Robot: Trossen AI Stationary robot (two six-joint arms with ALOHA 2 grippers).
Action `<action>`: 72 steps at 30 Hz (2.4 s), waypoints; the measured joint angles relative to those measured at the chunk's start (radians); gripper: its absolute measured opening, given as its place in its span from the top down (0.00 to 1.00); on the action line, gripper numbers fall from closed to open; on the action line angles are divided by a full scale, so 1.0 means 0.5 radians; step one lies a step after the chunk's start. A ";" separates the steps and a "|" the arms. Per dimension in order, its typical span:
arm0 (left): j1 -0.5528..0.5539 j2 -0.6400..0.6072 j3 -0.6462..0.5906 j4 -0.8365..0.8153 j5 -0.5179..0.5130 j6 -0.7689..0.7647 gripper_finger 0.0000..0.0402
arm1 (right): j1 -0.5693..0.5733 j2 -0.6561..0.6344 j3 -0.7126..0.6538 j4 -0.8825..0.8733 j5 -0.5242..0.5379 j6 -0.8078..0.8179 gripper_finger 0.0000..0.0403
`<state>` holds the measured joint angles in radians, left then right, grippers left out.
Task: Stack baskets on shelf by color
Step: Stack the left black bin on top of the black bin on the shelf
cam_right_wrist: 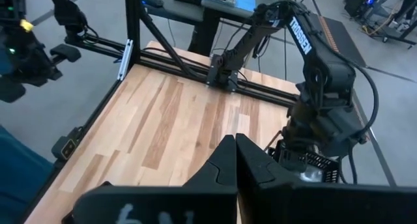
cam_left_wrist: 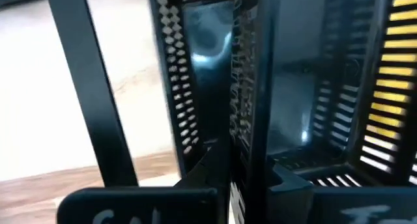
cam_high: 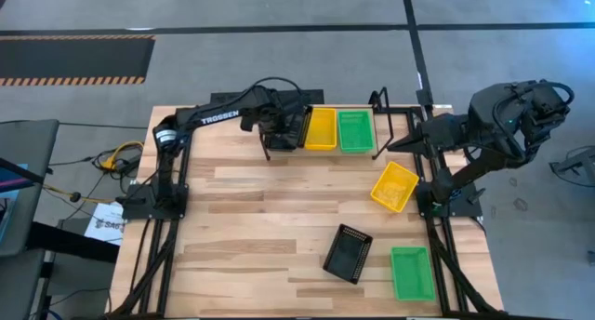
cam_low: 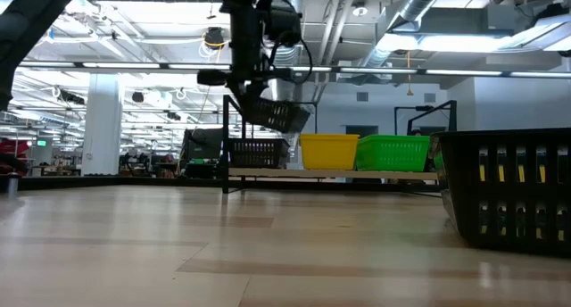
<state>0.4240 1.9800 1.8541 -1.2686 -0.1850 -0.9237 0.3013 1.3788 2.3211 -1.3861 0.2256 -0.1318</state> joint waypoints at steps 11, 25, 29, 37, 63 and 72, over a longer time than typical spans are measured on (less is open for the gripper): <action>0.072 -0.002 -0.116 0.113 0.050 0.007 1.00 | 0.000 0.000 0.000 -0.009 0.000 0.000 0.98; 0.071 -0.001 -0.102 0.034 -0.015 0.095 1.00 | -0.001 0.000 0.000 -0.059 0.000 0.001 0.98; 0.066 -0.001 -0.102 0.041 -0.051 0.111 1.00 | -0.001 0.000 0.000 -0.060 0.002 0.001 0.98; 0.050 -0.001 -0.101 -0.062 -0.204 0.154 1.00 | -0.001 0.000 0.000 -0.093 0.002 0.002 0.98; 0.046 -0.014 -0.101 -0.101 -0.101 0.194 1.00 | -0.001 0.000 0.000 -0.099 0.005 -0.014 0.98; 0.057 -0.015 -0.101 -0.112 -0.126 0.253 0.98 | -0.001 0.000 0.000 -0.088 0.004 -0.015 0.98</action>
<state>0.4526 1.9724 1.8038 -1.3247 -0.2481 -0.7972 0.3008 1.3788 2.3211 -1.4300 0.2276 -0.1395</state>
